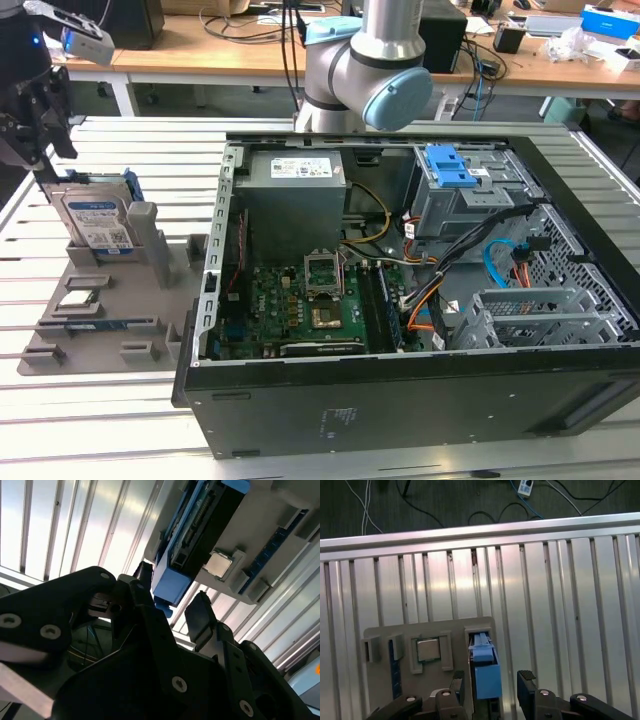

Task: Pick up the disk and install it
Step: 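Pick up the disk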

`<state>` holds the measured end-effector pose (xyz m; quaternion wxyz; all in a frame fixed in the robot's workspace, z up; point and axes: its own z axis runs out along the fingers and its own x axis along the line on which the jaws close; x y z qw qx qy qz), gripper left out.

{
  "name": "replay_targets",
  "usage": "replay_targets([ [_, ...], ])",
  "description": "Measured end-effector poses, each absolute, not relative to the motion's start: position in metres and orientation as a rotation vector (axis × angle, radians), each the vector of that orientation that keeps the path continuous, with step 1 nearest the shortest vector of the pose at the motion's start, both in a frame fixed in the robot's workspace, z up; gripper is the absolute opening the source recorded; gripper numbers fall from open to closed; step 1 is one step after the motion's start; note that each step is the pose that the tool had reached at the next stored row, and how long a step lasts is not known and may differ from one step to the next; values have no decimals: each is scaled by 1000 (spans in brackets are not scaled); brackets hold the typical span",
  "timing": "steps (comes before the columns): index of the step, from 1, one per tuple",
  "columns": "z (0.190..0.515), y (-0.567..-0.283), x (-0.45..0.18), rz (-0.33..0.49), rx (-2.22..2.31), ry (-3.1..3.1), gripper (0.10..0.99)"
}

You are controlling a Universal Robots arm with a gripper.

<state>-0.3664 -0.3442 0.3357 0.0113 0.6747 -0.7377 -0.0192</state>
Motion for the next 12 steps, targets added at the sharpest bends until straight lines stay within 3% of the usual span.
replay_targets([
  [12,318,-344,-356,-51,2210,-2191,541],
])
